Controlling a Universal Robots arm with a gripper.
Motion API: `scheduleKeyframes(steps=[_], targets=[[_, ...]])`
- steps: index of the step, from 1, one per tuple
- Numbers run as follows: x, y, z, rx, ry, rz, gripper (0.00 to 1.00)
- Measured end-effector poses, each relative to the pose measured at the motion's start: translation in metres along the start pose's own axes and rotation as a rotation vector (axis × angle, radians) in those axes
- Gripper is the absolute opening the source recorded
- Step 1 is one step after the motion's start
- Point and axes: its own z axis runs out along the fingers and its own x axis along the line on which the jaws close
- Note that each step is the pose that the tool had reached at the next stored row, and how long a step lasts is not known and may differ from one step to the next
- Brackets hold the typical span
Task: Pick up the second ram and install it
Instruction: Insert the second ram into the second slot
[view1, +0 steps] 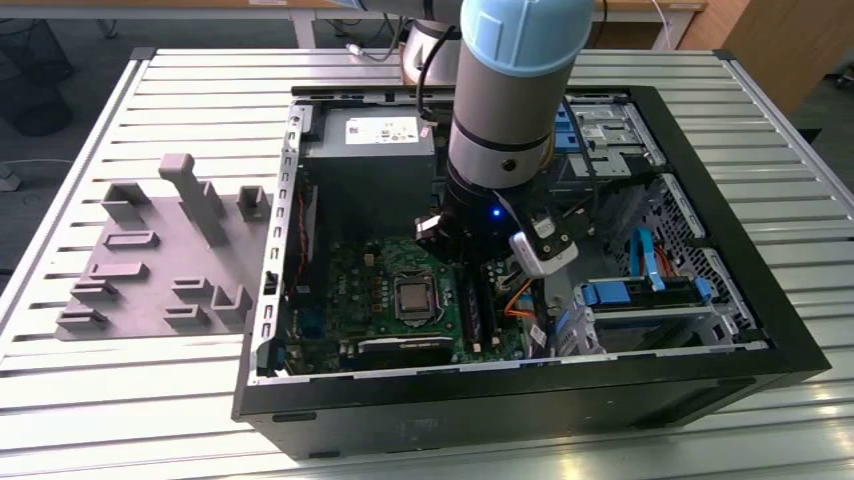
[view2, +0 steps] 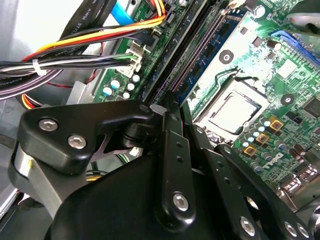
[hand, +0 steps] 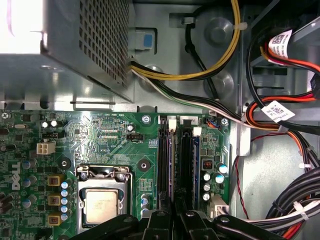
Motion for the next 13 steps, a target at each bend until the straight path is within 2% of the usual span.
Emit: scheduleKeyframes(steps=[5, 13], targets=[[0.0000, 0.0000, 0.0014, 0.0000, 0.0001, 0.024, 0.14], [0.0009, 0.0000, 0.0036, 0.0000, 0.0001, 0.024, 0.14]])
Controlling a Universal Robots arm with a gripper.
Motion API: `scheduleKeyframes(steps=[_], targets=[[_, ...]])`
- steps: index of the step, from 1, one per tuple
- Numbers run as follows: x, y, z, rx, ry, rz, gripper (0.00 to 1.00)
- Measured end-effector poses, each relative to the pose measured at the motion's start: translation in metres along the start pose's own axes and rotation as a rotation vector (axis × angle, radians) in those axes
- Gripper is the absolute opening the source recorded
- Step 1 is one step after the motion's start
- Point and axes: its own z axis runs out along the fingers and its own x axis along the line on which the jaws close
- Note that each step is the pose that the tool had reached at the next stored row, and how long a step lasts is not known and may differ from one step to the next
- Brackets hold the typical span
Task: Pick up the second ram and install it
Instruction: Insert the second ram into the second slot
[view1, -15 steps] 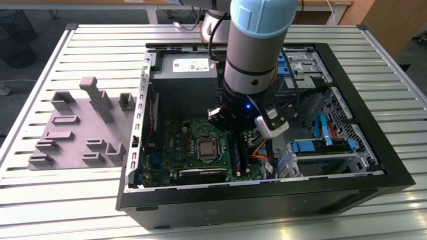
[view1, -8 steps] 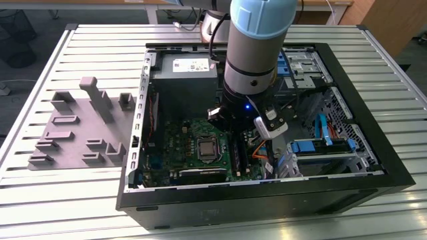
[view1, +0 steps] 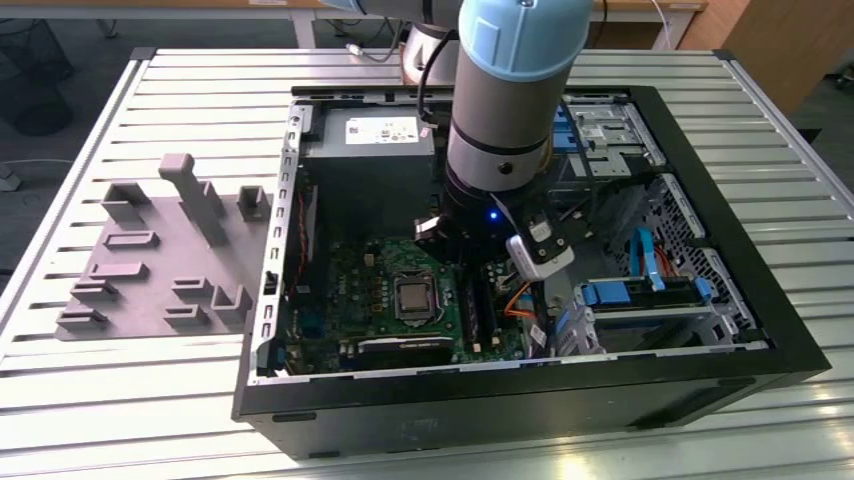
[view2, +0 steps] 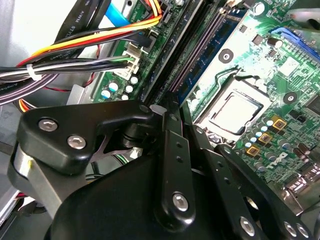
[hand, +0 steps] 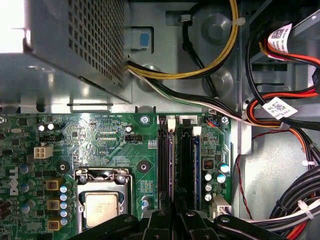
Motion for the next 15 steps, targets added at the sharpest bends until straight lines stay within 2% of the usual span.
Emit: scheduleKeyframes(steps=[15], targets=[[-0.0009, 0.0000, 0.0002, -0.0001, -0.0001, -0.010, 0.14]])
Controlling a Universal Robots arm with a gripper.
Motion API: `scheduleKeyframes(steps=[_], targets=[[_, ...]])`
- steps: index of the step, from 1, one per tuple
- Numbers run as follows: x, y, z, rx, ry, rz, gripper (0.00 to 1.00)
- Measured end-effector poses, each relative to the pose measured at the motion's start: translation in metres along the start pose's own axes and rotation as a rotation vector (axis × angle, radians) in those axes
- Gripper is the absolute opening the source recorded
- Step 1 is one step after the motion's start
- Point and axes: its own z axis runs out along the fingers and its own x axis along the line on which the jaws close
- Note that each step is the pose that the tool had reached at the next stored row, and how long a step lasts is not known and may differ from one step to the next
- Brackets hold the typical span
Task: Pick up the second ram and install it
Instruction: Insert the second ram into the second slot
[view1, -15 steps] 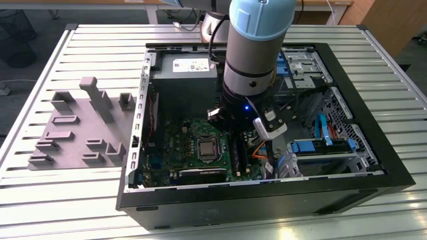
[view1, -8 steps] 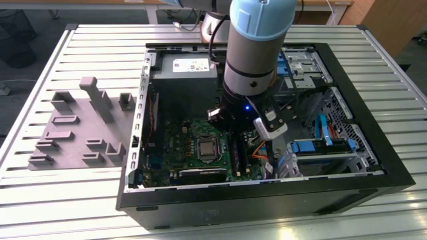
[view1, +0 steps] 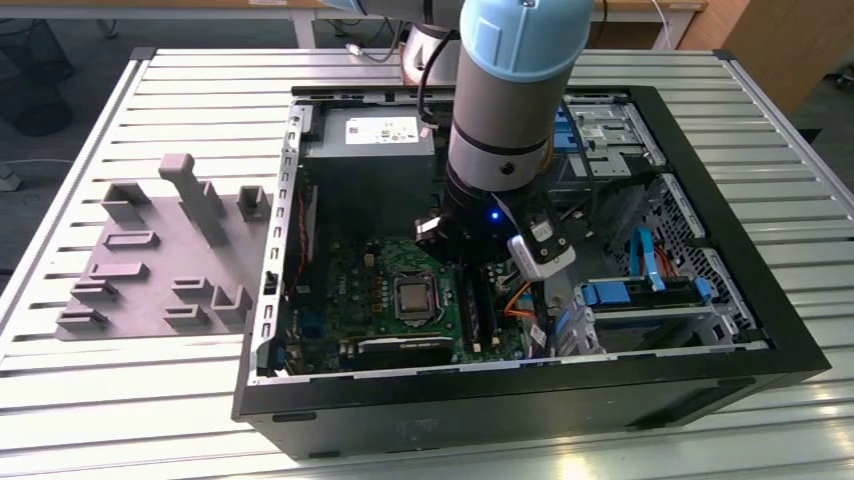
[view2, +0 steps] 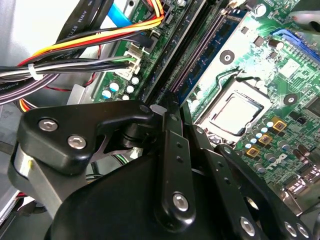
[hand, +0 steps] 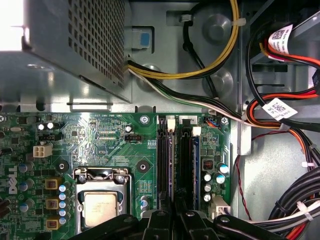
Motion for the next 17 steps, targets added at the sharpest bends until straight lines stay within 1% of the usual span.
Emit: scheduleKeyframes(steps=[7, 11, 17], targets=[[0.0000, 0.0000, 0.0001, 0.0000, 0.0001, 0.000, 0.14], [0.0000, 0.0000, 0.0011, -0.0016, 0.0001, -0.001, 0.14], [0.0000, 0.0000, 0.0024, -0.0016, 0.0002, 0.000, 0.14]])
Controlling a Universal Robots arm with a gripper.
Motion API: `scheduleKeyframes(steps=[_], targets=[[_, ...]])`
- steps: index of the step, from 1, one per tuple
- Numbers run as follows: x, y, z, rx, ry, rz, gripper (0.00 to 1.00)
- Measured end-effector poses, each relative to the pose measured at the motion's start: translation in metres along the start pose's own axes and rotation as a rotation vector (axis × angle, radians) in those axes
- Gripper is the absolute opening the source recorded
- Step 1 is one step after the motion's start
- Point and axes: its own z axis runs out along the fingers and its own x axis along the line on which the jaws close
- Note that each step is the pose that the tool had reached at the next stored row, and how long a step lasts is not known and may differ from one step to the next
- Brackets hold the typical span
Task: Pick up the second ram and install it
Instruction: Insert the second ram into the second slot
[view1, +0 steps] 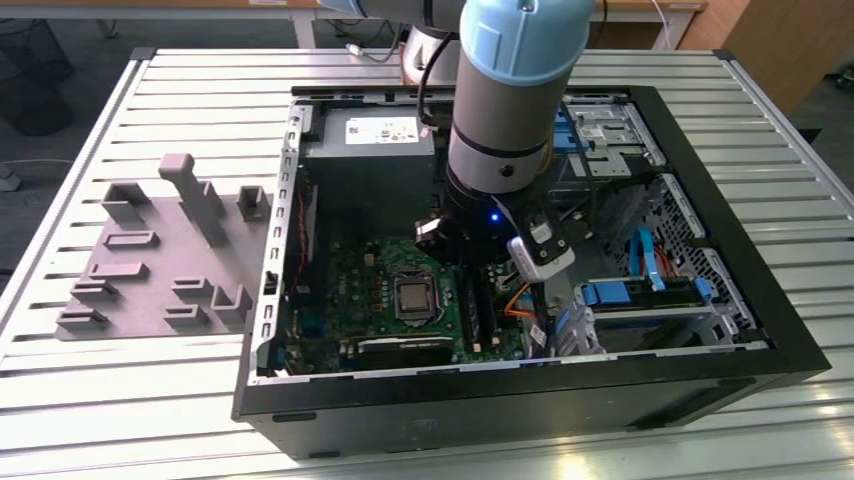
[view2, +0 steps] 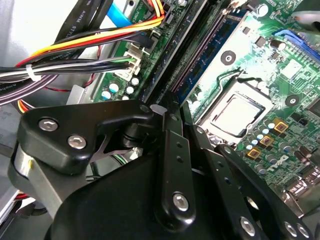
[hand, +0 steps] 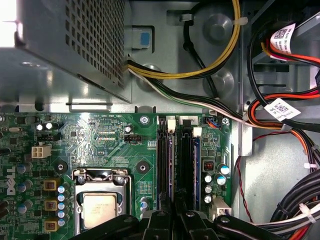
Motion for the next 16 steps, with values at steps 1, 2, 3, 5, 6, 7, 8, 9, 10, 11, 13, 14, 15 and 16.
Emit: scheduleKeyframes(steps=[1, 2, 3, 5, 6, 7, 8, 9, 10, 11, 13, 14, 15, 16], targets=[[0.0000, 0.0000, 0.0001, -0.0002, -0.0001, 0.000, 0.14], [0.0000, 0.0000, 0.0002, -0.0004, -0.0001, 0.000, 0.15], [0.0000, 0.0000, 0.0002, -0.0003, 0.0000, 0.000, 0.15], [0.0000, 0.0000, 0.0002, -0.0003, -0.0001, 0.000, 0.21], [0.0000, 0.0000, 0.0002, -0.0002, -0.0001, 0.000, 0.21], [0.0000, 0.0000, 0.0002, -0.0002, 0.0000, 0.000, 0.21], [0.0000, 0.0000, 0.0002, -0.0003, -0.0001, 0.000, 0.21], [0.0000, 0.0000, 0.0002, -0.0003, -0.0001, 0.000, 0.21], [0.0000, 0.0000, 0.0000, -0.0004, -0.0001, 0.000, 0.21], [0.0000, 0.0000, -0.0007, -0.0004, -0.0001, 0.000, 0.21], [0.0000, 0.0000, -0.0034, 0.0000, 0.0001, 0.000, 0.21], [0.0000, 0.0000, -0.0052, -0.0002, 0.0002, 0.000, 0.21], [0.0000, 0.0000, -0.0076, -0.0003, 0.0002, 0.000, 0.21], [0.0000, 0.0000, -0.0100, -0.0003, 0.0005, 0.000, 0.21]])
